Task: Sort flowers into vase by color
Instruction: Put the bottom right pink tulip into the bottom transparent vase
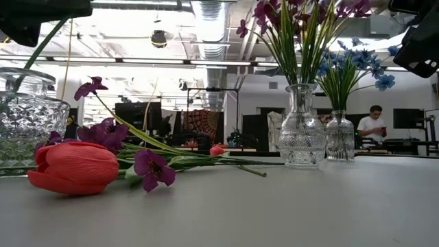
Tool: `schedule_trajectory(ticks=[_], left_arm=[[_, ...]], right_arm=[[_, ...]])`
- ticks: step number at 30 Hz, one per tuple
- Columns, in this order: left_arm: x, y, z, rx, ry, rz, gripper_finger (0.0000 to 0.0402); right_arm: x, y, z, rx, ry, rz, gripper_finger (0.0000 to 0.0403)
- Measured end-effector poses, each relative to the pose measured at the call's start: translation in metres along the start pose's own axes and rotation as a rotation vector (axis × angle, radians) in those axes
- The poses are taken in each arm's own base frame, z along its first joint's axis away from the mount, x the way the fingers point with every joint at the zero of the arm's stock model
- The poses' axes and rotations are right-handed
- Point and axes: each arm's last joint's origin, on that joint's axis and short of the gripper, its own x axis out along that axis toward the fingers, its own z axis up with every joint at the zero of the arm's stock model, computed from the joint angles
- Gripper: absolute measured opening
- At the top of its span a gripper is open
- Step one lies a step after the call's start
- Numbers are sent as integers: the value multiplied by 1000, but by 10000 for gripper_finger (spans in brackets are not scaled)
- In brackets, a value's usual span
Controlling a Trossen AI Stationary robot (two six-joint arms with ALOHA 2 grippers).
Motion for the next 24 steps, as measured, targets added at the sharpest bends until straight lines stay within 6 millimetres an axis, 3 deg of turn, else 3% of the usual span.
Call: schedule_trajectory(ticks=[16, 24], left_arm=[[0, 0, 0, -57, -1, 1, 3], [0, 0, 1, -69, -3, -2, 85]], right_arm=[[0, 0, 0, 0, 0, 0, 162], [0, 0, 0, 0, 0, 0, 162]])
